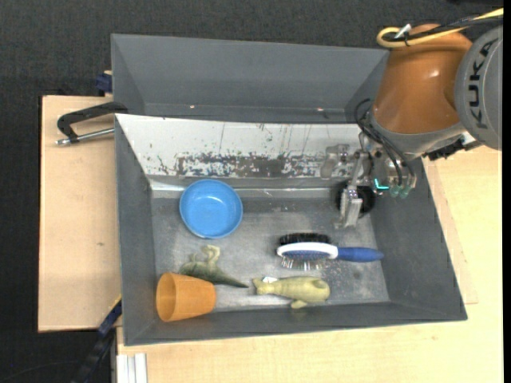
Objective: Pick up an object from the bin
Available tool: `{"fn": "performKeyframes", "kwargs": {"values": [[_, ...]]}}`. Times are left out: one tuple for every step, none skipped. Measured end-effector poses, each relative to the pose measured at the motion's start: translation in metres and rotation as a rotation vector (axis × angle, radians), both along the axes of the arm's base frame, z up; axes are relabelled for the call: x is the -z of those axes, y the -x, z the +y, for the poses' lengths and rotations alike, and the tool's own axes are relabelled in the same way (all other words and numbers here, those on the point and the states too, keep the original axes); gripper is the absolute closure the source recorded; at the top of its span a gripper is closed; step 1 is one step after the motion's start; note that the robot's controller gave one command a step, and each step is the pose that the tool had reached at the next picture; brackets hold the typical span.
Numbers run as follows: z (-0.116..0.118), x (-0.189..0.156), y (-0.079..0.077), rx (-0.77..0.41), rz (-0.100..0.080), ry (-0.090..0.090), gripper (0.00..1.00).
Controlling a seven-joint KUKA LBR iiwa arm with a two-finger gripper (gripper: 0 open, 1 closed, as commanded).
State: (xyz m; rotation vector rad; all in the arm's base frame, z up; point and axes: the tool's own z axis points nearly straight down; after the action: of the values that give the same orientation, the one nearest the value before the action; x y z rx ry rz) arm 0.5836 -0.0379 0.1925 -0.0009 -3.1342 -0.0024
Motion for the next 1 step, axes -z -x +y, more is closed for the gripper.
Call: {"fn": "performKeyframes", "kwargs": {"values": [[-0.0092, 0.1172, 0.0368, 0.034, -0.004, -0.001, 0.0]]}}
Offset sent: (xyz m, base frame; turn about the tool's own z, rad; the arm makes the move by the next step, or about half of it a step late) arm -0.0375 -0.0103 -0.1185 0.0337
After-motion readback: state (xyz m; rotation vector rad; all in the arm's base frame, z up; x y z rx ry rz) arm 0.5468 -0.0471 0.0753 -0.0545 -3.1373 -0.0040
